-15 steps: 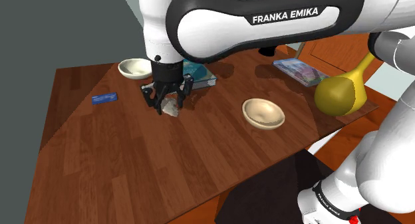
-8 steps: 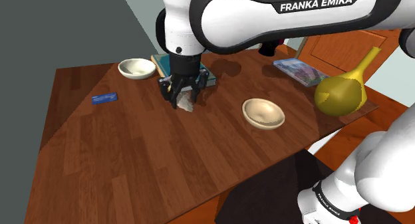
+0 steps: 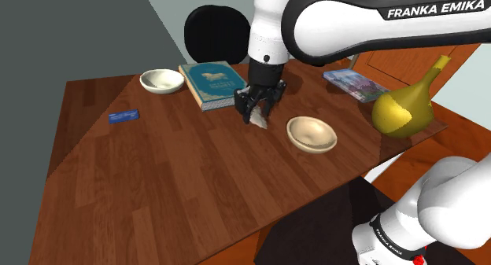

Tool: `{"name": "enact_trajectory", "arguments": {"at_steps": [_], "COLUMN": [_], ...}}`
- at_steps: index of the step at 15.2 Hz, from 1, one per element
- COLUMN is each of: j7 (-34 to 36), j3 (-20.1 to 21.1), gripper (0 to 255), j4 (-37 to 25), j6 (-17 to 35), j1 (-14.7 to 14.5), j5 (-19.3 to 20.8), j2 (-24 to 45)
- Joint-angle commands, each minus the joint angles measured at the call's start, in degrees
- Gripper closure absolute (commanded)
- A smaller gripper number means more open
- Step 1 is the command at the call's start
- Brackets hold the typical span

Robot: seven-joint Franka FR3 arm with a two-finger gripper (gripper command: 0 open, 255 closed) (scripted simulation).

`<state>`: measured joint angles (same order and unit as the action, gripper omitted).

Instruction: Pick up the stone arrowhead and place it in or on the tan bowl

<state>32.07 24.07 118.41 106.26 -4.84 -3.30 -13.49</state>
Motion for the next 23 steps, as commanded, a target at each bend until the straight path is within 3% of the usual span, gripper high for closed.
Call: {"name": "enact_trajectory", "arguments": {"at_steps": [1, 8, 15, 23], "j7": [-2.83, -12.38, -21.49, -21.35], "j3": [-1.76, -9.03, -16.89, -16.51], "gripper": [255, 255, 255, 255], "j4": [4.02, 14.73, 22.45, 28.32], "j6": [0.13, -1.03, -3.31, 3.00], "j1": [0.31, 1.59, 3.91, 3.75], "j5": [-1.26, -2.08, 0.68, 0.40], "j2": [-4.09, -15.91, -25.69, -25.25]}}
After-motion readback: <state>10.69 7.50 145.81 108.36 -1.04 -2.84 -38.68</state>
